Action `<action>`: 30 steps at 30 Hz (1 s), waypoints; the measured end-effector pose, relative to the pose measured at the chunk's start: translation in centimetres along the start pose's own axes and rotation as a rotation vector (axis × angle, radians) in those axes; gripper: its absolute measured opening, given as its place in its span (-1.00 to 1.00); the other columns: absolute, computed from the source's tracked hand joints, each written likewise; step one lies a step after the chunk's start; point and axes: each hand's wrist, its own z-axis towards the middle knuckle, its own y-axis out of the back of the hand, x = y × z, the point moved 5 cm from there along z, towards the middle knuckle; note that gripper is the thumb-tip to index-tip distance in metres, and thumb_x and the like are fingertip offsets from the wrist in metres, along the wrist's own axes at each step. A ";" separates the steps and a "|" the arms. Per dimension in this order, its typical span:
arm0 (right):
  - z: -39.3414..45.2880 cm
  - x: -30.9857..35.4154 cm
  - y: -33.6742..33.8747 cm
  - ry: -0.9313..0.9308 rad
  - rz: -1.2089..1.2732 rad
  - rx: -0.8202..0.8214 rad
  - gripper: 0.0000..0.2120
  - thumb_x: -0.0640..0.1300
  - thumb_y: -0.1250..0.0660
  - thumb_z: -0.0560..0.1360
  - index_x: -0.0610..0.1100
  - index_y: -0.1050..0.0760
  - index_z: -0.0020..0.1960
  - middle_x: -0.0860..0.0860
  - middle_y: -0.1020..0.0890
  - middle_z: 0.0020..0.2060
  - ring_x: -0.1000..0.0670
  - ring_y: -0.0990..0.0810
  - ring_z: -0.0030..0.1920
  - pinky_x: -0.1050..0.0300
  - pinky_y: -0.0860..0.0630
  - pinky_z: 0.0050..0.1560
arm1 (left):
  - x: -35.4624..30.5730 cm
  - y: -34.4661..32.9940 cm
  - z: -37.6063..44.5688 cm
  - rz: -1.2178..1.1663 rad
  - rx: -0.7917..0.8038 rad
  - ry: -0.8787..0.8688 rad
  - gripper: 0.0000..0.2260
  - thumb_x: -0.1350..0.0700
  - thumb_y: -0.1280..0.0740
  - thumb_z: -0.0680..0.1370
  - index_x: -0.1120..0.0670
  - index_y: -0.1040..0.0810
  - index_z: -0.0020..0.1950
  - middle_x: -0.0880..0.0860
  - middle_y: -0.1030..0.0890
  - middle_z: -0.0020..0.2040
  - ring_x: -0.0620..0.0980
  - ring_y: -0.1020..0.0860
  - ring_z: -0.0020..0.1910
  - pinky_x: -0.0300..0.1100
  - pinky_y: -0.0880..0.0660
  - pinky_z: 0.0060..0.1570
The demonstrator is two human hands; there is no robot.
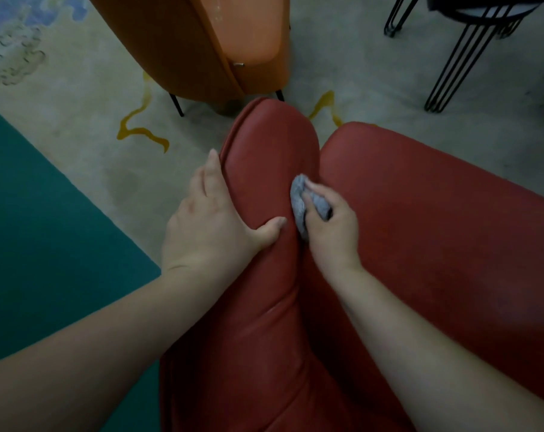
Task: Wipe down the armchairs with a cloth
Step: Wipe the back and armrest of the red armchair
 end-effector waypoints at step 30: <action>-21.7 10.1 11.1 -0.083 -0.492 -0.244 -0.89 0.00 -0.40 0.44 0.05 -0.62 -0.05 0.16 -0.65 -0.09 0.21 -0.55 -0.05 0.37 -0.36 -0.06 | 3.7 9.4 -9.0 0.012 0.321 -0.638 -0.28 -0.22 -0.22 0.55 0.08 -0.04 0.57 0.03 -0.09 0.57 0.06 -0.12 0.51 0.02 -0.19 0.44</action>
